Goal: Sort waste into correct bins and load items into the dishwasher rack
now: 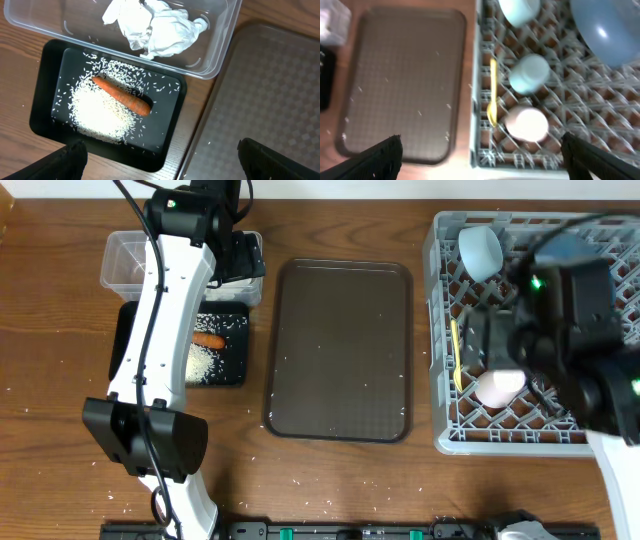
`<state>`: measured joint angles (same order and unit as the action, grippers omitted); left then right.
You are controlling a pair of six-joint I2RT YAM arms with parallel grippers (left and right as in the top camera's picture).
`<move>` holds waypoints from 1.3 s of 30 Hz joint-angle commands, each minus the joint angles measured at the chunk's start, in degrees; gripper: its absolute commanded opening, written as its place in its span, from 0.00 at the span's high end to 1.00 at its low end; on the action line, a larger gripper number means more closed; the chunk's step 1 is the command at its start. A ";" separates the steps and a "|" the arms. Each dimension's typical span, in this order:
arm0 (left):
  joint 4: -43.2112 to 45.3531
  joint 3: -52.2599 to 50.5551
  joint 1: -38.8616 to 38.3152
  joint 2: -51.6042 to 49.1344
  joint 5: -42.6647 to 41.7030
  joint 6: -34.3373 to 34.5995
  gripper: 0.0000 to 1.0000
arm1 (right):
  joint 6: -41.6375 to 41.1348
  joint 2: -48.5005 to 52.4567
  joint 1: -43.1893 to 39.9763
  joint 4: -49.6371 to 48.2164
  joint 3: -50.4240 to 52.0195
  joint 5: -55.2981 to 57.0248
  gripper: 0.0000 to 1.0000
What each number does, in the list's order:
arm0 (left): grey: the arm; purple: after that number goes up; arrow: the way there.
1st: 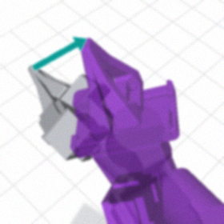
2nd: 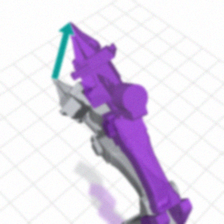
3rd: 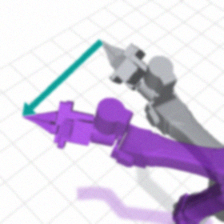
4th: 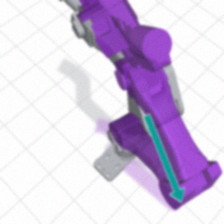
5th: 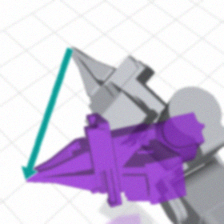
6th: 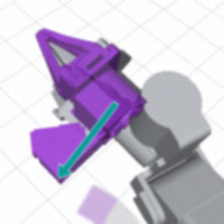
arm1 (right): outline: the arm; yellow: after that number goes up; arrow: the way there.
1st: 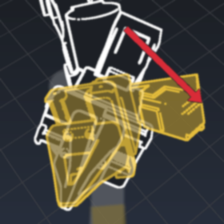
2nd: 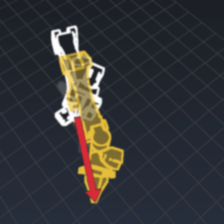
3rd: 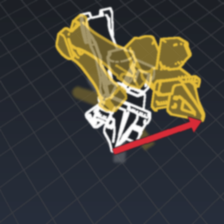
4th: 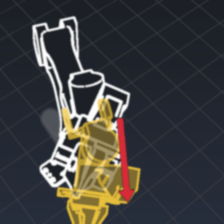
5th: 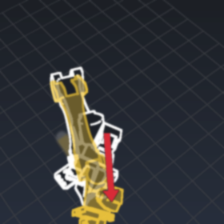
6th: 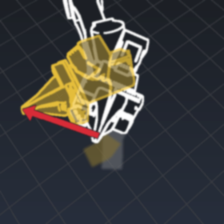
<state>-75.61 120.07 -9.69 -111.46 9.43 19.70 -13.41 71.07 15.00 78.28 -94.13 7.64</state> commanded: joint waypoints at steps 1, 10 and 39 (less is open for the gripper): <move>-0.15 -0.13 0.15 -0.33 0.70 0.33 0.02 | -1.27 -3.87 -1.14 1.49 -0.59 5.88 0.01; -0.15 -0.13 0.15 -0.31 0.70 0.33 0.02 | -2.34 -13.70 -2.82 -8.41 4.66 17.22 0.01; -0.15 -0.13 0.15 -0.33 0.70 0.33 0.02 | 6.56 -66.99 -17.81 -75.21 93.83 -7.08 0.01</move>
<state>-75.61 120.03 -9.69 -111.46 9.41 19.70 -5.85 7.38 -3.09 2.04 -1.08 1.04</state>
